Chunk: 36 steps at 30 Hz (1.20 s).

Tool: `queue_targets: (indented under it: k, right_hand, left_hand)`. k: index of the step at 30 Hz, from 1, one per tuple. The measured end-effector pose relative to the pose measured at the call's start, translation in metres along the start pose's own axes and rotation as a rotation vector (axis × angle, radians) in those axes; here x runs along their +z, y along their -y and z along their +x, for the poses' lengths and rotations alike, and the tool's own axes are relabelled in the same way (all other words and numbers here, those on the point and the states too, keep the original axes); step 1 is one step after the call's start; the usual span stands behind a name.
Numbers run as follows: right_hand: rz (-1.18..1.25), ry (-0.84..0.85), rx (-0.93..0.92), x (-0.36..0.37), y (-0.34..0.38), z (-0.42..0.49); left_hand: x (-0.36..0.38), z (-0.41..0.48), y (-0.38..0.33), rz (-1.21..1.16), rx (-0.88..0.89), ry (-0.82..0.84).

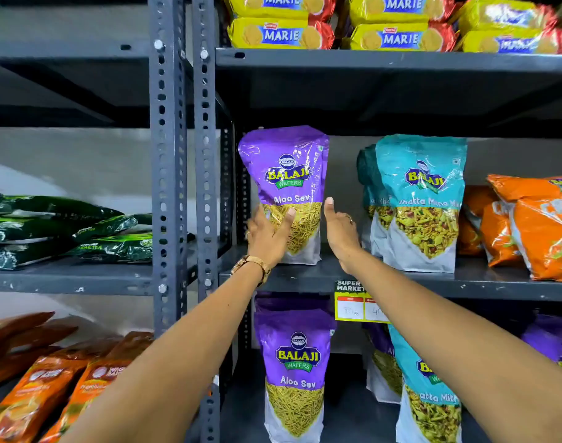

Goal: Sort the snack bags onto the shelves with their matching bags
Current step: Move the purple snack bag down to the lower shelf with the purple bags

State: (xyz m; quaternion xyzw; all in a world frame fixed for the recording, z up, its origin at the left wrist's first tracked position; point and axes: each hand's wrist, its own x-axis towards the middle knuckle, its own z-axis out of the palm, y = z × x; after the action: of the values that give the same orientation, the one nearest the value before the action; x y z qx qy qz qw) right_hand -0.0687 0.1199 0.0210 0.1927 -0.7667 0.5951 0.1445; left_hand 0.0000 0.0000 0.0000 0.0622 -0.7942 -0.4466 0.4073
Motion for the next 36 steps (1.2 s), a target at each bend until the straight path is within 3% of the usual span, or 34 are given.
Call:
queue_targets:
  k: [4,10,15,22,28,36]
  right_hand:
    - [0.146,0.152,0.053,0.008,-0.011,0.011]
    - [0.178,0.26,0.004,0.027,-0.035,0.016]
    - [0.144,0.141,-0.086,0.022,-0.041,0.012]
    - [0.103,0.182,-0.082,-0.009,-0.031,-0.012]
    - [0.17,0.12,-0.187,-0.049,-0.034,-0.062]
    - [0.32,0.068,-0.221,-0.107,-0.067,-0.143]
  left_hand:
    - [-0.001,0.008,0.023,-0.071,-0.121,0.009]
    - [-0.003,0.023,0.042,-0.028,-0.08,0.137]
    - [-0.005,0.023,0.048,-0.138,-0.062,0.1]
    - [-0.015,-0.006,0.026,-0.15,-0.065,0.118]
    - [-0.016,-0.054,-0.001,-0.186,-0.01,0.072]
    - [0.007,-0.142,-0.025,-0.269,0.039,0.15]
